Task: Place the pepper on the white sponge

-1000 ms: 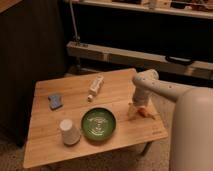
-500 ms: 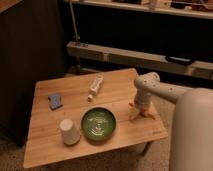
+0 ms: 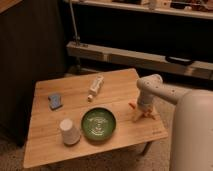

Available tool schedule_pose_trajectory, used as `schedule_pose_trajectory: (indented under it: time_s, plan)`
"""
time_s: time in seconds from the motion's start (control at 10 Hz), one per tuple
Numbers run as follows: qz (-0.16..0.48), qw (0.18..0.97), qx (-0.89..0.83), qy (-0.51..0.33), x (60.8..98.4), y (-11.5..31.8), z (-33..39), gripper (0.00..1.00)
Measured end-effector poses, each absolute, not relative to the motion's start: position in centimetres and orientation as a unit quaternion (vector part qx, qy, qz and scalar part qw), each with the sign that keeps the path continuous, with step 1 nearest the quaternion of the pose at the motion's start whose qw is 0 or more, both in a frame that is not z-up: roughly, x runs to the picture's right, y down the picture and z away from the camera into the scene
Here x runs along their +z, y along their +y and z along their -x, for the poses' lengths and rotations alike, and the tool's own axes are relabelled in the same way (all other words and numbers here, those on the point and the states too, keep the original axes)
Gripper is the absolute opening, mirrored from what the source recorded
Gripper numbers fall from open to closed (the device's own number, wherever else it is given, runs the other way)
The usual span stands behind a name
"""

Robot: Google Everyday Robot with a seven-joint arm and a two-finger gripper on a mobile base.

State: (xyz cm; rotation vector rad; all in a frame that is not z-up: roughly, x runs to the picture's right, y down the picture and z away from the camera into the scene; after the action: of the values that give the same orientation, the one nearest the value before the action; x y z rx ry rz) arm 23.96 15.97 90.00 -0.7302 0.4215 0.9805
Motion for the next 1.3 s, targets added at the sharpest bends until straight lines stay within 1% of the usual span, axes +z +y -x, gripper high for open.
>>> schedule_pose_trajectory:
  time_s: [0.5, 0.6, 0.7, 0.8, 0.9, 1.3]
  plan:
    - [0.343, 0.796, 0.46, 0.193, 90.24, 15.93, -24.83, 0.8]
    - [0.342, 0.797, 0.458, 0.194, 90.22, 15.93, -24.82, 0.75]
    - [0.342, 0.798, 0.458, 0.194, 90.19, 15.85, -24.84, 0.64]
    - [0.34, 0.799, 0.457, 0.195, 90.1, 15.77, -24.93, 0.56]
    - [0.339, 0.799, 0.456, 0.195, 90.09, 15.65, -24.89, 0.53]
    - [0.343, 0.799, 0.455, 0.194, 89.61, 15.27, -24.41, 0.53]
